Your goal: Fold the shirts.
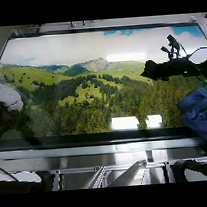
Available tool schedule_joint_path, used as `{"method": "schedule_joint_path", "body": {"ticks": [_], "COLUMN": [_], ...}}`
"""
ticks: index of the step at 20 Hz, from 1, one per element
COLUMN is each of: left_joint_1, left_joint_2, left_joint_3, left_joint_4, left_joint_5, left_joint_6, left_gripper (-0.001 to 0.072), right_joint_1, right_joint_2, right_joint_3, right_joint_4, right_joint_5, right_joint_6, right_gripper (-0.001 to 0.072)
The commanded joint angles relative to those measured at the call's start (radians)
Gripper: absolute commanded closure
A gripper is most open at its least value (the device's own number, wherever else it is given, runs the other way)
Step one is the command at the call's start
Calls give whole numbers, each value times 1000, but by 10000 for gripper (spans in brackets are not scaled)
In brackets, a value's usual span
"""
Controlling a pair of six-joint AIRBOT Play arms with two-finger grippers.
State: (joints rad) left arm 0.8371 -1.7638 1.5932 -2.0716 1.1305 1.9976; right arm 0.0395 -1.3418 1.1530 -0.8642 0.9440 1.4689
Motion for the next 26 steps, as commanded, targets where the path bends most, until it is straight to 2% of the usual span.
{"method": "schedule_joint_path", "body": {"ticks": [1, 5, 6, 7, 8, 10, 12, 14, 17, 19, 21, 22, 24, 25, 26], "left_joint_1": [-49, -164, -193, -218, -246, -303, -361, -457, -671, -827, -959, -1023, -1117, -1146, -1159], "left_joint_2": [-164, -286, -294, -293, -291, -290, -288, -243, -116, -11, 67, 98, 146, 165, 179], "left_joint_3": [139, 287, 303, 314, 337, 409, 461, 413, 285, 195, 127, 99, 57, 47, 42], "left_joint_4": [0, 1, 0, 1, -2, -59, -243, -419, -472, -475, -397, -323, -142, -51, 17], "left_joint_5": [49, 102, 106, 120, 147, 246, 373, 485, 626, 640, 537, 472, 353, 325, 332], "left_joint_6": [2, -7, -29, -28, -22, -21, -21, 5, 87, 146, 146, 126, 42, -21, -71], "left_gripper": [-13, -2, 154, 557, 703, 699, 699, 699, 698, 697, 685, 415, 32, -8, -8], "right_joint_1": [1, 1, 1, 1, 1, 1, 1, 0, 0, -2, -6, -11, -29, -44, -62], "right_joint_2": [-1, -1, -1, -1, -1, -1, -1, -1, -1, -1, -1, 0, 0, 0, 0], "right_joint_3": [1, 1, 1, 1, 1, 1, 1, 1, 1, 1, 1, 1, 1, 1, 1], "right_joint_4": [51, 51, 57, 69, 82, 90, 91, 91, 90, 87, 80, 80, 80, 80, 80], "right_joint_5": [-2, -1, 3, 10, 11, 16, 32, 53, 90, 121, 143, 163, 232, 279, 327], "right_joint_6": [0, 0, 0, 0, 0, 0, 0, 0, 0, -4, -4, -4, -4, -6, -22], "right_gripper": [693, 692, 692, 692, 693, 692, 692, 692, 693, 692, 692, 691, 691, 684, 647]}}
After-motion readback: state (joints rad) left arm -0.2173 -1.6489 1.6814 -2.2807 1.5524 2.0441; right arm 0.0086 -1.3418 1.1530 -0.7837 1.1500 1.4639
